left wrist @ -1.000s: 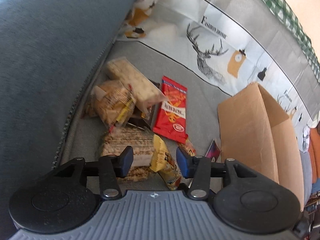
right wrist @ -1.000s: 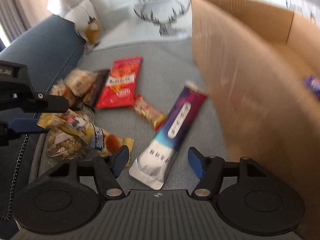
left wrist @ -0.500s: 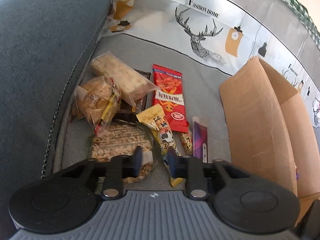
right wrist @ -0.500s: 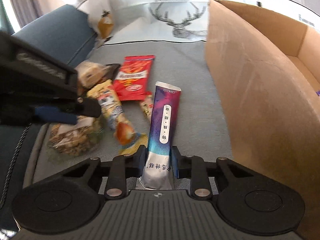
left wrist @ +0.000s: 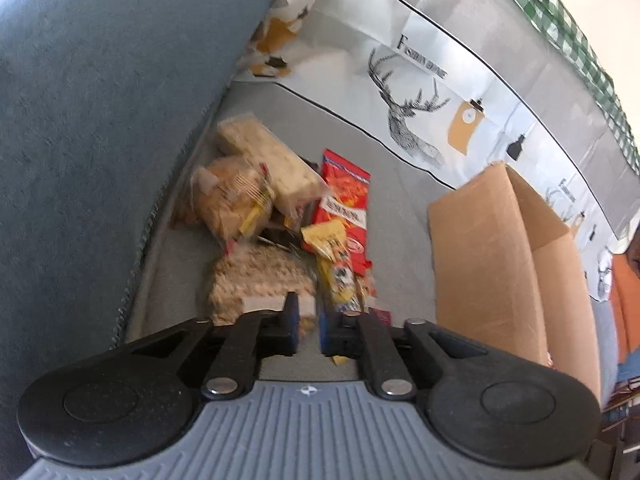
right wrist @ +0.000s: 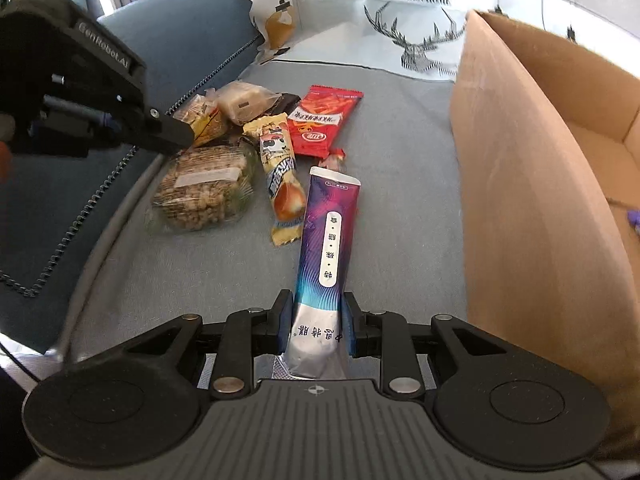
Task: Organize snacks
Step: 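Grasp the purple tube with the right gripper while the left gripper approaches the yellow snack stick, then grasp the yellow cartoon snack stick with the left gripper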
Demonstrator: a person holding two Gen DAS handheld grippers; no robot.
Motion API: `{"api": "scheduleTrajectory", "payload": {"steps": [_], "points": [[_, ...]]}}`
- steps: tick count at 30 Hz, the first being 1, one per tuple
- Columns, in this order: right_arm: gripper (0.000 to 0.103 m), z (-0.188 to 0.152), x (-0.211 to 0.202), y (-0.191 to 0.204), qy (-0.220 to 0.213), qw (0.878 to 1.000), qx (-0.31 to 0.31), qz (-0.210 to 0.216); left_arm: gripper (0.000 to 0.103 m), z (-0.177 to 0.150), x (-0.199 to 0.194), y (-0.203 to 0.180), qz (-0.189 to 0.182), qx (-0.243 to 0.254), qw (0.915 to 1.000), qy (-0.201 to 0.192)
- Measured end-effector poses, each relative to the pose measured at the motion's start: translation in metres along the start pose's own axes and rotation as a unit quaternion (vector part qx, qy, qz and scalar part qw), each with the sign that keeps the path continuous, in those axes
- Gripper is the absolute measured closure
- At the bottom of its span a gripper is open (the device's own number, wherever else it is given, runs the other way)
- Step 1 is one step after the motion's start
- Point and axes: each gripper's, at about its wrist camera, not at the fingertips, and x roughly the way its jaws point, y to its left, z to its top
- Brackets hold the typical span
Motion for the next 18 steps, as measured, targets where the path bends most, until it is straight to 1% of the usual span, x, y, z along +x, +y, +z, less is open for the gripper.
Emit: {"api": "scheduleTrajectory", "payload": {"steps": [3,4,6,7,8,10,12,13,15,16,18], "points": [[0.074,-0.007,-0.005,0.002,-0.013,1.000,-0.017,-0.004,0.092,-0.002,0.001,-0.011,-0.002,0.015,0.9998,-0.010],[0.072,-0.009,-0.004,0.001,-0.010,1.000,-0.015,-0.001,0.088,-0.002,0.003,-0.014,-0.006,0.017,0.9998,-0.010],[0.072,-0.009,-0.003,-0.002,-0.015,1.000,-0.009,0.011,0.085,-0.002,0.011,-0.023,-0.002,0.022,0.9997,-0.006],[0.070,-0.009,-0.002,-0.003,-0.021,1.000,-0.016,0.010,0.081,-0.003,0.016,-0.027,0.001,0.026,0.9997,-0.002],[0.064,-0.009,-0.001,-0.004,-0.027,0.999,-0.022,0.007,0.080,-0.003,0.021,-0.032,0.003,0.030,0.9996,0.002],[0.059,-0.008,0.005,-0.008,-0.024,0.999,-0.026,0.009,0.077,-0.004,0.032,-0.042,0.010,0.040,0.9991,0.010],[0.057,-0.005,0.011,-0.010,-0.020,0.999,-0.024,0.015,0.077,-0.003,0.044,-0.048,0.017,0.044,0.9987,0.021],[0.057,-0.004,0.014,-0.010,-0.021,0.999,-0.026,0.015,0.076,-0.003,0.051,-0.050,0.022,0.045,0.9984,0.028],[0.055,0.000,0.021,-0.008,-0.020,0.999,-0.032,0.010,0.070,-0.003,0.063,-0.053,0.045,0.048,0.9970,0.041],[0.054,0.002,0.024,-0.009,-0.019,0.999,-0.032,0.008,0.070,-0.003,0.069,-0.054,0.060,0.048,0.9960,0.047],[0.052,0.005,0.028,-0.008,-0.019,0.999,-0.029,0.007,0.070,-0.001,0.077,-0.053,0.068,0.043,0.9955,0.050]]}}
